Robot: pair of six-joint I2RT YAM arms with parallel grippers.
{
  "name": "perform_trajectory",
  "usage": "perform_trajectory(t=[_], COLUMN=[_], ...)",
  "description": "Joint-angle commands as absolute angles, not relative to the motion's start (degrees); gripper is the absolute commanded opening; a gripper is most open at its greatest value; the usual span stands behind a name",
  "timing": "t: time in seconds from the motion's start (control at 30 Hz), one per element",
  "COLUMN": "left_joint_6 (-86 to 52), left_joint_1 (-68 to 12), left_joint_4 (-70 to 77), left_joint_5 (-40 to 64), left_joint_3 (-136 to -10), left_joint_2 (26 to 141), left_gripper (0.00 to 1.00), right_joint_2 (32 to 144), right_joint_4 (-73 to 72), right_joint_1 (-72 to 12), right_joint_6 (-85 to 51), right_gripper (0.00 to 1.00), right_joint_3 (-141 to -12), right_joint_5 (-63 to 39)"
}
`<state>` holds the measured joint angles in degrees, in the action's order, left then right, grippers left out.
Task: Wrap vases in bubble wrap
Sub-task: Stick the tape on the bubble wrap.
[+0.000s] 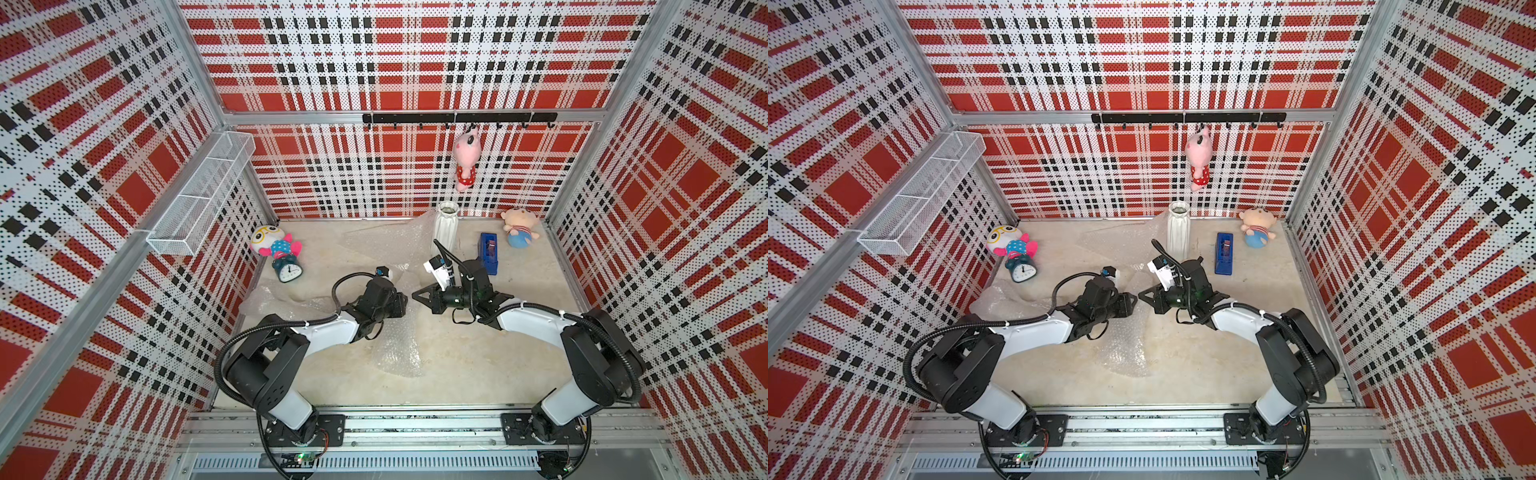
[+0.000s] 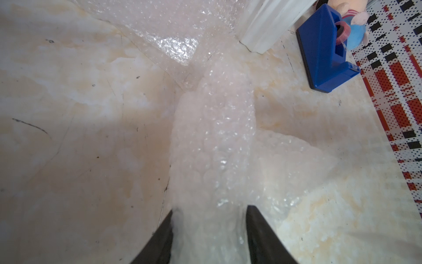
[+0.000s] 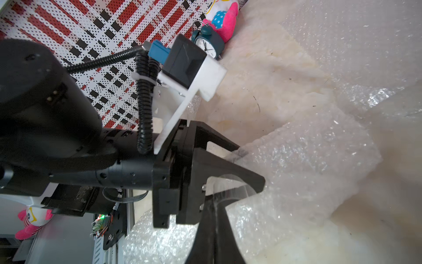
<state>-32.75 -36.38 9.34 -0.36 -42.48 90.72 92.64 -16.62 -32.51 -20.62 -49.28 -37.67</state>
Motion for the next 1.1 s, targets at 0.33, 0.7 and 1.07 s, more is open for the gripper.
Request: perform_trajectory(t=[0.33, 0.7, 1.07], left_joint_6=[-32.3, -32.1, -32.0], left_joint_1=[-37.6, -37.5, -37.6], left_joint_4=[5.7, 5.3, 5.1], left_joint_5=[0.9, 0.6, 0.2], left_joint_3=[-41.1, -41.3, -41.2], left_joint_2=[91.9, 91.9, 91.6], left_gripper=[0.48, 0.48, 0.48], right_joint_2=[102.8, 99.7, 95.9], right_joint_4=[-19.9, -15.8, -12.5], right_joint_1=[-32.8, -32.8, -32.8], right_joint_6=[-20.1, -19.2, -18.2], right_gripper=[0.0, 0.0, 0.0], right_joint_3=[-59.9, -53.9, -48.0], right_joint_5=[-36.1, -35.3, -32.9])
